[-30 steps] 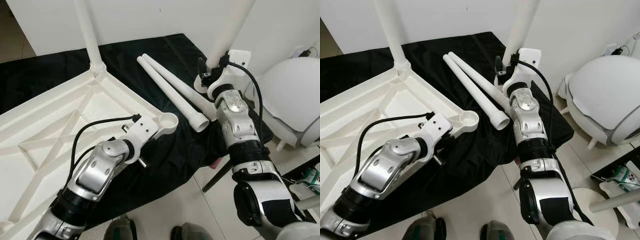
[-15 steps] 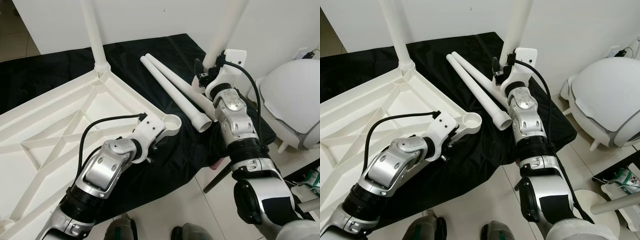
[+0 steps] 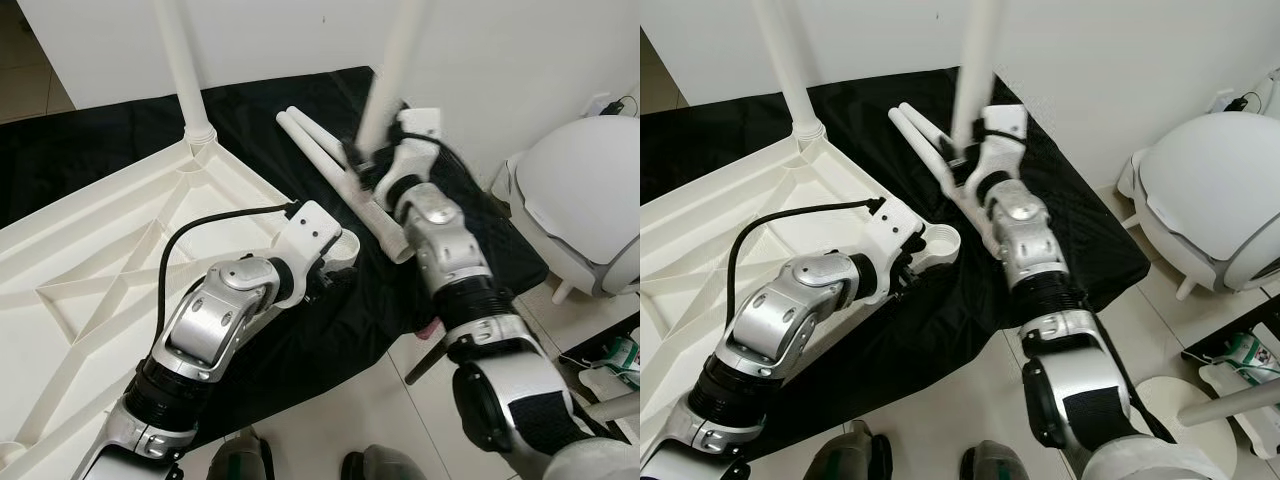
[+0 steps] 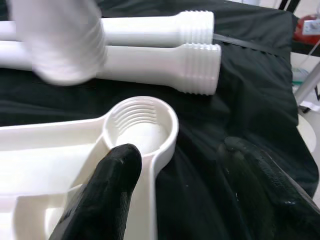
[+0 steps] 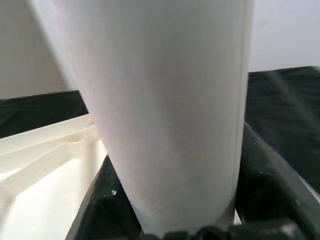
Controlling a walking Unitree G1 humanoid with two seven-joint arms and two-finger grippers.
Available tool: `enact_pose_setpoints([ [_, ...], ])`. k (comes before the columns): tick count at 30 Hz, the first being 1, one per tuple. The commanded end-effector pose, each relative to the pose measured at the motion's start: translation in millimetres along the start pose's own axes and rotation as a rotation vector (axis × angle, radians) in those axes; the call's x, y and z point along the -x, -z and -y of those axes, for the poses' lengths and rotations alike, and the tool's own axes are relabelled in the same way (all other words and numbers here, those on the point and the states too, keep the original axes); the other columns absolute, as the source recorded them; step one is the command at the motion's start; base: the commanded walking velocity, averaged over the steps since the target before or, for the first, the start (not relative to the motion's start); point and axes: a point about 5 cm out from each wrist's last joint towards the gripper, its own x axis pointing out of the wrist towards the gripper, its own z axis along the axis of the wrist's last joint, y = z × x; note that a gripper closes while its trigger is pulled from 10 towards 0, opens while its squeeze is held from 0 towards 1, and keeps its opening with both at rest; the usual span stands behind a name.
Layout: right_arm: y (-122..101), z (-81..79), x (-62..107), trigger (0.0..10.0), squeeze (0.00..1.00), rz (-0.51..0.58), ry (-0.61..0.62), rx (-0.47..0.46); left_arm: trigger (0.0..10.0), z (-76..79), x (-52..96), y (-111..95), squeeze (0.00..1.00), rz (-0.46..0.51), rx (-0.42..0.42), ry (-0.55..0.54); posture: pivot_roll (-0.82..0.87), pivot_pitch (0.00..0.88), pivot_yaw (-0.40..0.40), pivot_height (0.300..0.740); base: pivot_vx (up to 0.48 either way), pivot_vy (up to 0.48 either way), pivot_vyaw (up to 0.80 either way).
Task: Building children table
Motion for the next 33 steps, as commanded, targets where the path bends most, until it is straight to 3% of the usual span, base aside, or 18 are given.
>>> enact_pose_setpoints([
  [1, 1, -2.7, -0.4, 10.0, 0.0, -0.007, -0.023, -0.015, 10.0, -1.4, 2.7, -4, 0.0, 0.022, -0.013, -0.011, -0.01, 0.0, -0.019, 0.74, 0.0, 0.0, 0.0],
  [10, 6, -16.5, 0.5, 10.0, 0.0, -0.025, -0.1, -0.043, 10.0, -6.0, 3.8, 6, 0.0, -0.011, -0.011, -0.052, 0.0, 0.0, -0.038, 0.74, 0.0, 0.0, 0.0],
  [17, 10, -15.2, 17.2, 10.0, 0.0, -0.062, -0.159, -0.067, 10.0, -12.5, 4.3, 27, 0.0, -0.084, -0.02, -0.096, 0.0, 0.0, -0.041, 0.74, 0.0, 0.0, 0.0],
  [33, 16, -13.8, 42.3, 10.0, 0.0, -0.109, -0.151, -0.078, 10.0, -12.1, 0.2, 25, 0.0, -0.073, -0.041, -0.077, -0.03, 0.0, -0.022, 0.74, 0.0, 0.0, 0.0],
])
